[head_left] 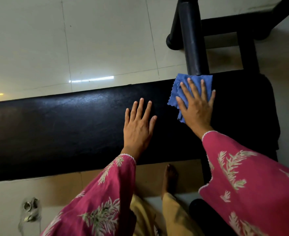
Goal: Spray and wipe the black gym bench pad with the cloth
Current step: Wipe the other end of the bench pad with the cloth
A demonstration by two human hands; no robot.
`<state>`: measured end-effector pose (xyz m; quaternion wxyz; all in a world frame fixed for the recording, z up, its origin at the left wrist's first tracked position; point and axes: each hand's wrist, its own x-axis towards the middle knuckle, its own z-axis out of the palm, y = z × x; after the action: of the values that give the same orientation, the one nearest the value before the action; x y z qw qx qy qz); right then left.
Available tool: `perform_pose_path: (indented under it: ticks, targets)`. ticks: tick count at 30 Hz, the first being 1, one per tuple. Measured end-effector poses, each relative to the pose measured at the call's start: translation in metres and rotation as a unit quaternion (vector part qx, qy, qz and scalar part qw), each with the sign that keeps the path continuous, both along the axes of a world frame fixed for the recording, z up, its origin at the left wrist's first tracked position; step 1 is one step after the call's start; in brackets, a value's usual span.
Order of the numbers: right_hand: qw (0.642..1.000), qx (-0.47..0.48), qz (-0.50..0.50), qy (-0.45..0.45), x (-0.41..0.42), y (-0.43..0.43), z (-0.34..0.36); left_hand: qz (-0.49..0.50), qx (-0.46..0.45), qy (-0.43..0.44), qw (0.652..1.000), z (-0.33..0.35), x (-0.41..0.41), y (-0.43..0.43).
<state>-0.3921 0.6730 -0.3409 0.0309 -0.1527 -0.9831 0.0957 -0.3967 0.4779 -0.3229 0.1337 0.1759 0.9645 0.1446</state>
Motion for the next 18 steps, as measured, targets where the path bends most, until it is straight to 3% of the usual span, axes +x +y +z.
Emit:
perform_pose_path:
  ticks: [2, 6, 10, 12, 15, 18]
  targets:
    - [0.999, -0.022, -0.029, 0.004, 0.004, -0.021, 0.002, 0.007, 0.0, -0.001, 1.0, 0.0, 0.002, 0.003]
    - [0.994, 0.018, 0.106, -0.007, 0.03, -0.013, -0.002, 0.014, 0.011, -0.003, 1.0, 0.001, 0.007, 0.012]
    - [1.0, -0.008, -0.011, -0.002, 0.032, -0.007, 0.001, 0.003, 0.015, 0.0, 1.0, 0.003, 0.012, 0.016]
    - [1.0, -0.005, 0.001, 0.0, 0.039, -0.019, 0.0, 0.002, 0.017, 0.005, 1.0, 0.003, 0.014, 0.018]
    - [0.994, 0.033, 0.106, -0.013, 0.06, -0.009, -0.004, -0.003, 0.022, 0.006, 1.0, 0.002, 0.018, 0.019]
    - [0.999, 0.021, 0.032, -0.004, 0.067, -0.001, -0.003, -0.007, 0.021, 0.007, 1.0, 0.002, 0.021, 0.018]
